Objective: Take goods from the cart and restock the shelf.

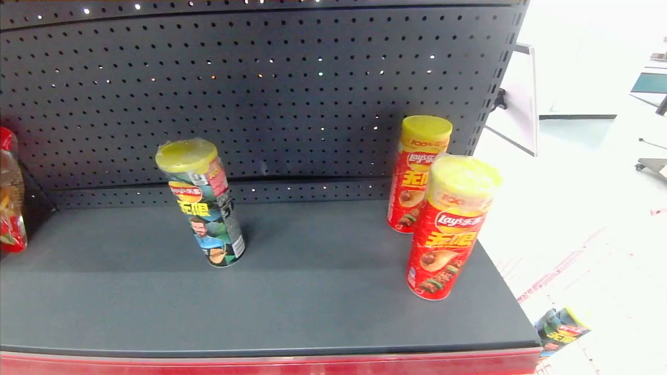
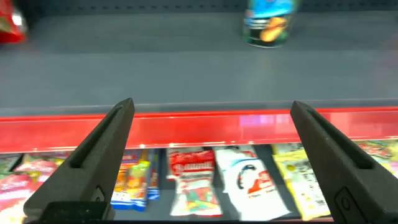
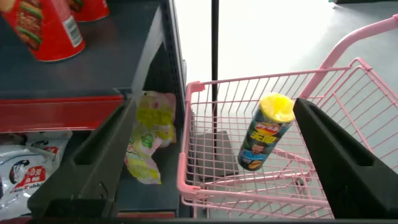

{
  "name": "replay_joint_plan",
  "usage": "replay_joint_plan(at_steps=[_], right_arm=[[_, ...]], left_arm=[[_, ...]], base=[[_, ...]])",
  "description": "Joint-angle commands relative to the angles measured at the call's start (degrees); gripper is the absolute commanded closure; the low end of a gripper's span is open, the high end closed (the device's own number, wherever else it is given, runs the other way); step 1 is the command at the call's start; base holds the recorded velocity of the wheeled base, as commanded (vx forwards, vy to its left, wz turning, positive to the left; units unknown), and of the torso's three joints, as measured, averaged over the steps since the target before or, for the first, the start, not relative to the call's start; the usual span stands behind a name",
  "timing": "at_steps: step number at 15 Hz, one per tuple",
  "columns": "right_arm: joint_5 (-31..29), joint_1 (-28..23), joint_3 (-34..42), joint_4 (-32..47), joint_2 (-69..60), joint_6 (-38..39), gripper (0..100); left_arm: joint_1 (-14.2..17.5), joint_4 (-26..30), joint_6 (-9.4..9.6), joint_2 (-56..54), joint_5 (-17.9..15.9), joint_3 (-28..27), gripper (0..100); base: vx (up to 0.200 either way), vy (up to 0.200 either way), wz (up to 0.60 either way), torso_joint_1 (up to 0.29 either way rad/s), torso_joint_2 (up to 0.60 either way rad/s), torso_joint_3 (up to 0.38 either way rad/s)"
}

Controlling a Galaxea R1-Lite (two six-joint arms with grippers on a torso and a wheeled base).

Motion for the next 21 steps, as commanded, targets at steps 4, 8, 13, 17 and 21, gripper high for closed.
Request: replay_joint_plan(at_steps=[4, 8, 13, 17, 21], right_arm=[[0.03, 0.00, 0.00, -0.01, -0.02, -0.07, 0], [0.03, 0.00, 0.00, -0.01, 0.06, -0.07, 0], [-0.05, 0.00, 0.00, -0.01, 0.06, -0.07, 0], [-0.05, 0.00, 0.00, -0.01, -0.02, -0.07, 0], [0.03, 0.00, 0.00, -0.01, 0.06, -0.07, 0]], left_arm=[[0.01, 0.01, -0.06, 0.00, 0.00, 0.01, 0], [0.01, 0.01, -0.06, 0.00, 0.00, 0.01, 0], [0.01, 0.01, -0.06, 0.00, 0.00, 0.01, 0], [0.01, 0.01, -0.06, 0.00, 0.00, 0.01, 0], [0.01, 0.01, -0.24, 0.00, 0.00, 0.01, 0]], base=[[0.000, -0.200, 0.00, 0.000, 0.00, 0.002], [0.000, -0.200, 0.00, 0.000, 0.00, -0.001], [0.000, -0.200, 0.00, 0.003, 0.00, 0.001], [0.000, -0.200, 0.00, 0.002, 0.00, 0.004], [0.000, -0.050, 0.00, 0.002, 0.00, 0.001]])
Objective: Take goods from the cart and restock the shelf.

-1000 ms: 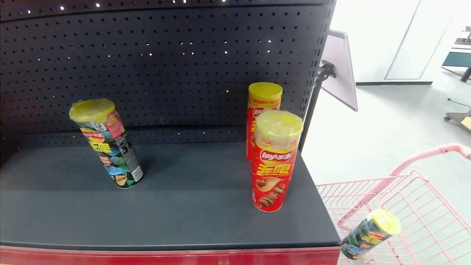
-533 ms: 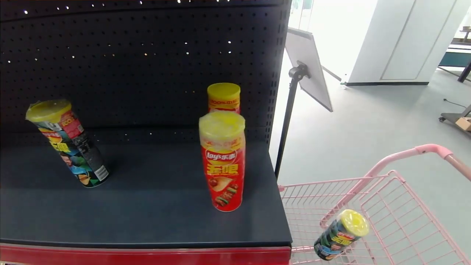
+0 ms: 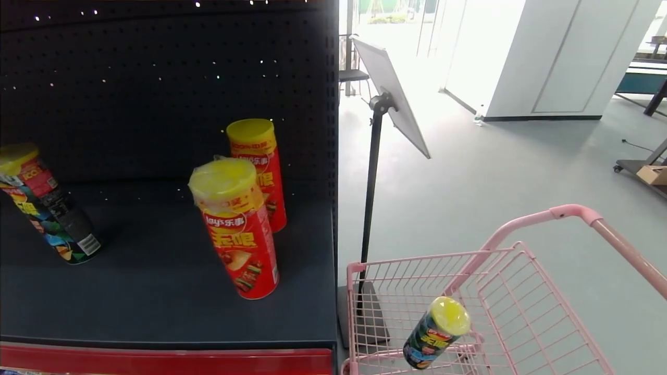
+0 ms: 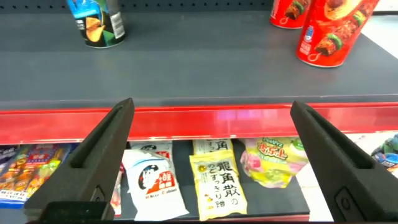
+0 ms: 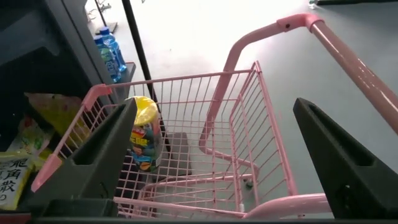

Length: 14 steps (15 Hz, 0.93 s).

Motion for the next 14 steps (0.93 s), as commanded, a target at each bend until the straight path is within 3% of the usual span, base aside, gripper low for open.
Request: replay_joint_plan(at_steps=[1, 8, 14], right_arm=[[0.11, 0.00, 0.00, -0.01, 0.06, 0.09, 0], [0.02, 0.00, 0.00, -0.01, 0.06, 0.00, 0], [0.02, 0.00, 0.00, -0.01, -0.02, 0.00, 0]], left_arm=[[-0.15, 0.04, 0.02, 0.00, 0.03, 0.01, 0], [-0.07, 0.04, 0.02, 0.00, 0.03, 0.01, 0], [-0.07, 0.04, 0.11, 0.00, 0.03, 0.01, 0]], base=[[0.000, 0.000, 0.00, 0.000, 0.00, 0.000], [0.000, 0.000, 0.00, 0.000, 0.00, 0.000], [-0.200, 0.000, 0.00, 0.002, 0.00, 0.006]])
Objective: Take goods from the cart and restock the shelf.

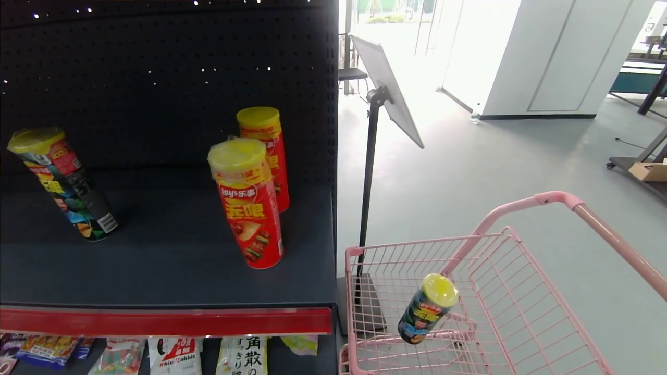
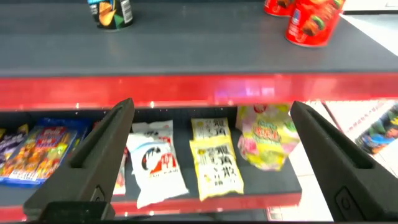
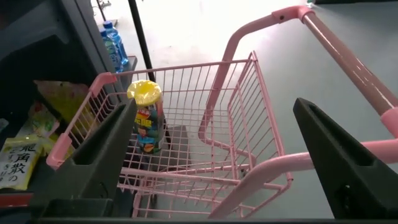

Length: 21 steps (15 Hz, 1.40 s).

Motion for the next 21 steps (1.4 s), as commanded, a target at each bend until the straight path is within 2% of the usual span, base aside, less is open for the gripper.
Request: replay_joint_plan(at_steps=[1, 13, 15, 21], right_arm=[[0.02, 0.00, 0.00, -0.04, 0.06, 0.00, 0], [0.11, 0.00, 0.00, -0.04, -0.02, 0.09, 0], [0.11, 0.00, 0.00, -0.04, 0.06, 0.09, 0], [0.11, 0.00, 0.00, -0.04, 0.06, 0.09, 0]], left_arm=[[0.03, 0.00, -0.10, 0.02, 0.00, 0.01, 0], [0.03, 0.00, -0.36, 0.02, 0.00, 0.01, 0], [0.03, 0.00, -0.10, 0.02, 0.00, 0.01, 0], [0.03, 0.00, -0.10, 0.02, 0.00, 0.01, 0]], base=[[-0.200, 0.000, 0.00, -0.002, 0.00, 0.007], [0.000, 0.000, 0.00, 0.000, 0.00, 0.000], [-0.200, 0.000, 0.00, 0.000, 0.00, 0.005], [0.000, 0.000, 0.00, 0.000, 0.00, 0.000]])
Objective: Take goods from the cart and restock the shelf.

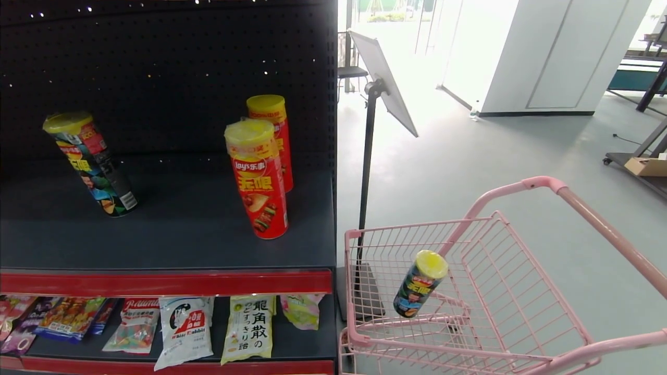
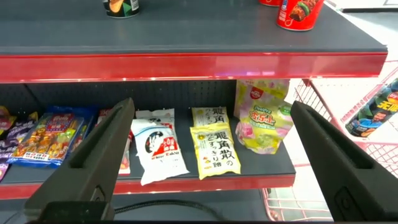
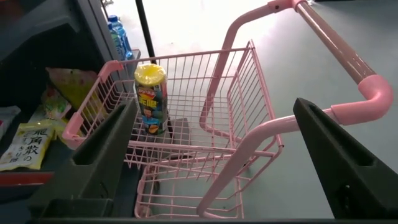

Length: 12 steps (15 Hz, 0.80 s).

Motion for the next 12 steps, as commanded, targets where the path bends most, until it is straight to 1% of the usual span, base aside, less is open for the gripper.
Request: replay_joint_plan(at_steps=[1, 7, 12], right_arm=[[-0.07, 0.00, 0.02, -0.01, 0.06, -0.01, 0], [0.02, 0.00, 0.02, -0.01, -0.02, -0.01, 0], [0.02, 0.00, 0.02, -0.01, 0.06, -0.01, 0]], left_arm=[[0.03, 0.00, -0.04, 0.02, 0.00, 0.01, 0], [0.03, 0.00, -0.04, 0.02, 0.00, 0.01, 0], [0.03, 0.00, -0.04, 0.02, 0.00, 0.01, 0]], base=[[0.000, 0.000, 0.00, 0.000, 0.00, 0.000], [0.000, 0.000, 0.00, 0.000, 0.00, 0.000], [0.000, 0.000, 0.00, -0.134, 0.31, 0.170]])
